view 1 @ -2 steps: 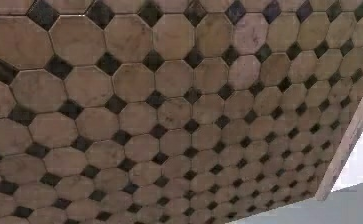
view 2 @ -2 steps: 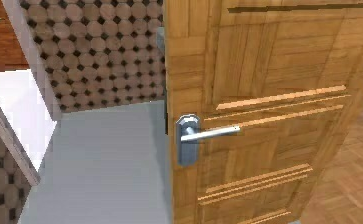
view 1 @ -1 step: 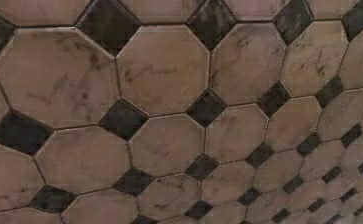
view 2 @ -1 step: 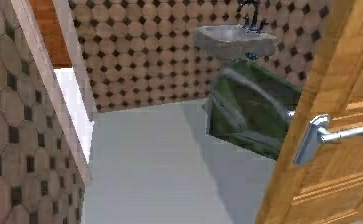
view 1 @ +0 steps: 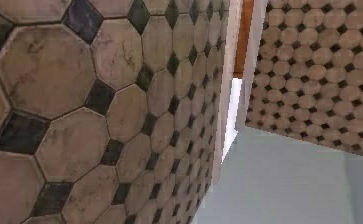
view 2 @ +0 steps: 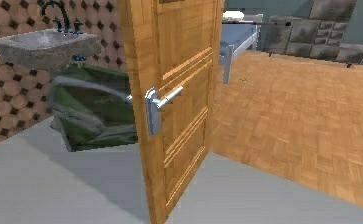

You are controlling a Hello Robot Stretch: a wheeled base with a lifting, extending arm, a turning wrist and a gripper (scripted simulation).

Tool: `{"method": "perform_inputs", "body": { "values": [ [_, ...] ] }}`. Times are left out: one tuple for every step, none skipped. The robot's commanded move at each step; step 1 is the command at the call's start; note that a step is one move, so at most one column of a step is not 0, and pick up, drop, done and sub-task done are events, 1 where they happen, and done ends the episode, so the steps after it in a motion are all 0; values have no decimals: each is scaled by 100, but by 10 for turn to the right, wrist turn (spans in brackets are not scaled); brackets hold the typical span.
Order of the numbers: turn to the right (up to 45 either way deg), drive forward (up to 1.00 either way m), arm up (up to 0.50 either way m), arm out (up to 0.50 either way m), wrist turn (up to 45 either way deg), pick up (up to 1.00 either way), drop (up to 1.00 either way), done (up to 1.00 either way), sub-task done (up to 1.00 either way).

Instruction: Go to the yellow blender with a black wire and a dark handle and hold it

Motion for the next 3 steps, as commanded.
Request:
{"method": "perform_inputs", "body": {
  "values": [
    [270, 0, 0, 0, 0, 0, 0, 0, 0],
    [0, 100, 0, 0, 0, 0, 0, 0, 0],
    [0, 50, 0, 0, 0, 0, 0, 0, 0]
  ]
}}
